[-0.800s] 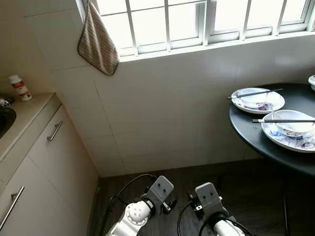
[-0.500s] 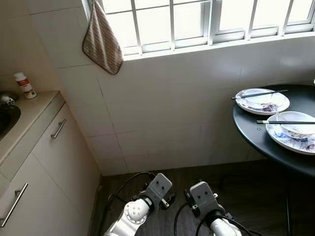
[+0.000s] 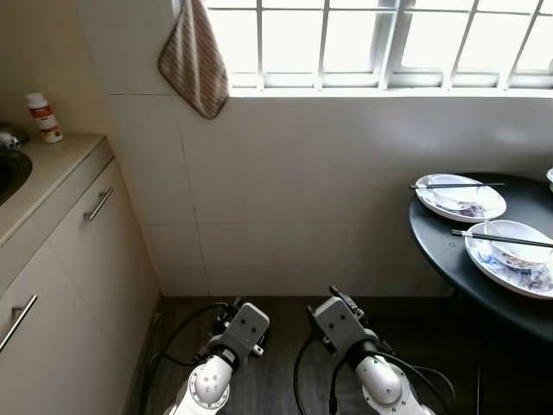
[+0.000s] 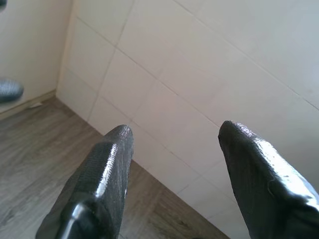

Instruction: Kitchen organization

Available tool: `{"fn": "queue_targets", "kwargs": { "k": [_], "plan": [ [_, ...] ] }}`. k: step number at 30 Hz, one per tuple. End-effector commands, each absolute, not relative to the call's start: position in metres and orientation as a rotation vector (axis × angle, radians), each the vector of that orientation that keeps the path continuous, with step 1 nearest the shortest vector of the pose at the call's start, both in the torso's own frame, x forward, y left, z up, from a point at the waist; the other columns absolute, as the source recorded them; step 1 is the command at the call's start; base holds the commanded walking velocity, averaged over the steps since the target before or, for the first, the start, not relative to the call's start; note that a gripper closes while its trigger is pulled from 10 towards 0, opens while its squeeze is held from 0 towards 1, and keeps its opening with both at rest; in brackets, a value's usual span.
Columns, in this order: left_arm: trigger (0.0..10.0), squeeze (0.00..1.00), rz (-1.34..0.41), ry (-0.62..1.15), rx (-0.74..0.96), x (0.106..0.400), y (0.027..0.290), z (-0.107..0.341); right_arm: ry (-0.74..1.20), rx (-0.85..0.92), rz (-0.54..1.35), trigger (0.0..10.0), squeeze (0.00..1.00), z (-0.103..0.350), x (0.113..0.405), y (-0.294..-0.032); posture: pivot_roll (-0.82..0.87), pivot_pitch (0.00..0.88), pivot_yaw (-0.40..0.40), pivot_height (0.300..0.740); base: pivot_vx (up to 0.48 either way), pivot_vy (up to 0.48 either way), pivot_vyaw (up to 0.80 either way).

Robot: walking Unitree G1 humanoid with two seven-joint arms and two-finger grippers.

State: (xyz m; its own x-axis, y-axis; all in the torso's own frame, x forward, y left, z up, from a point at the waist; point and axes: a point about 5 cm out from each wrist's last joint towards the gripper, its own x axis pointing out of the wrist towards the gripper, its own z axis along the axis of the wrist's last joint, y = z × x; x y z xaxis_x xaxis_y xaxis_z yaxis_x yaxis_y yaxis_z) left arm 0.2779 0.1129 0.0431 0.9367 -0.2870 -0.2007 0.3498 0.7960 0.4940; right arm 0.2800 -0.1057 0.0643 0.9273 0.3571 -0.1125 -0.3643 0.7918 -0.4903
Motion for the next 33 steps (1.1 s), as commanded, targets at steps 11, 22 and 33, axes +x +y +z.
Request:
{"fn": "queue_targets", "kwargs": {
  "k": [11, 22, 33],
  "plan": [
    [10.0, 0.00, -0.390, 0.279, 0.652, 0.249, 0.132, 0.029, -0.016, -0.491, 0.303, 10.0, 0.00, 0.066, 0.282, -0.122, -0.06, 0.000, -0.054, 0.740, 0.000, 0.000, 0.00],
    [10.0, 0.00, -0.388, 0.354, 0.497, 0.235, 0.137, 0.021, -0.051, -0.445, 0.228, 10.0, 0.00, 0.065, 0.281, -0.129, -0.06, 0.000, -0.034, 0.740, 0.000, 0.000, 0.00],
    [10.0, 0.00, -0.299, 0.249, 0.348, 0.244, 0.137, 0.033, -0.062, -0.407, 0.231, 10.0, 0.00, 0.069, 0.283, -0.129, -0.06, 0.000, -0.049, 0.740, 0.000, 0.000, 0.00]
  ]
}}
